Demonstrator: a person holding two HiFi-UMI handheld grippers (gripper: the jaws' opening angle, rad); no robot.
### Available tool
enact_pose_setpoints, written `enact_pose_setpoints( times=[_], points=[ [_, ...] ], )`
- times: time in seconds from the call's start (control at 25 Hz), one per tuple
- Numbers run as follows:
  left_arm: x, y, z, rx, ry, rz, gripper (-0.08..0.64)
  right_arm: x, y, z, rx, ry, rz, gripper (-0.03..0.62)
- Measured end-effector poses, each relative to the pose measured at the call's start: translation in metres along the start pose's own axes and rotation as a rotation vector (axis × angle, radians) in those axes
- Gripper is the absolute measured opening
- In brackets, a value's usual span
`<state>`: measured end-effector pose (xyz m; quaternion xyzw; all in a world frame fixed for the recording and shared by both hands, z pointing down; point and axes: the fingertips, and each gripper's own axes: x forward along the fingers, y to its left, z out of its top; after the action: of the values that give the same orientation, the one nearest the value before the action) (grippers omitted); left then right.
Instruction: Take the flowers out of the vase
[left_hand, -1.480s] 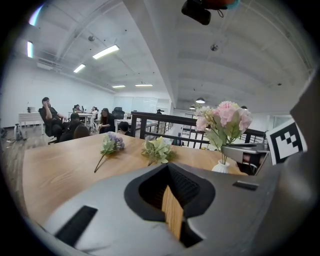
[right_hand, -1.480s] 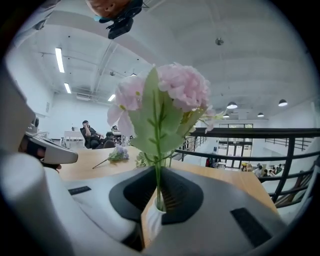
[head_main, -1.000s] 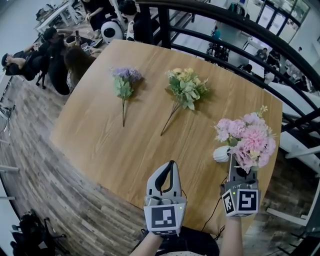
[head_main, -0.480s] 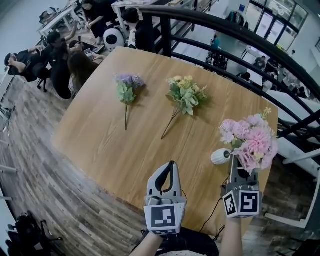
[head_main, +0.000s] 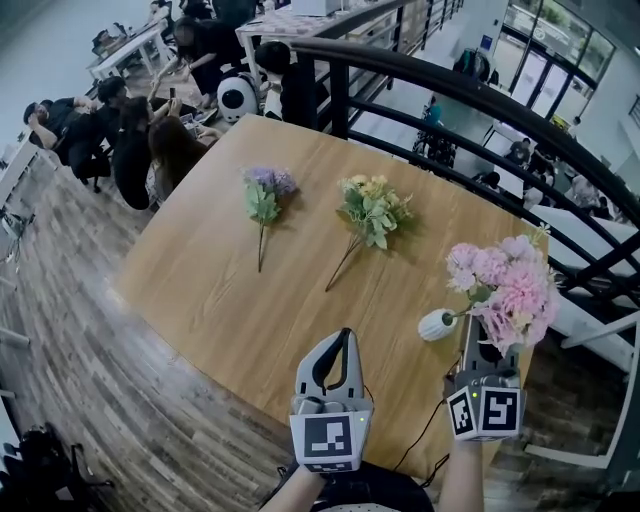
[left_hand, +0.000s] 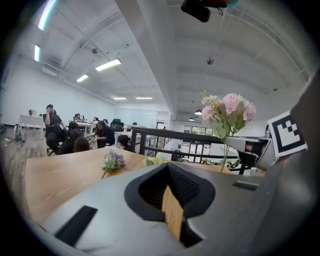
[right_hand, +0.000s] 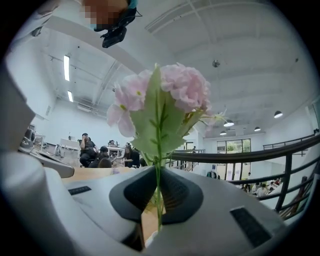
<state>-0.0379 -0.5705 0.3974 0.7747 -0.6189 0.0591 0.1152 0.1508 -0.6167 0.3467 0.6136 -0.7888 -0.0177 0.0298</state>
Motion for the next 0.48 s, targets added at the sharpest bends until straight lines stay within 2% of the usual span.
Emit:
enact_pose_setpoints(
  times=[0.48],
  points=[
    [-0.010,-0.006,0.019,0.004,-0.066,-0.012,0.020,-0.011,0.008,0.031,-0.012,-0.057,0.014,0.032]
  ],
)
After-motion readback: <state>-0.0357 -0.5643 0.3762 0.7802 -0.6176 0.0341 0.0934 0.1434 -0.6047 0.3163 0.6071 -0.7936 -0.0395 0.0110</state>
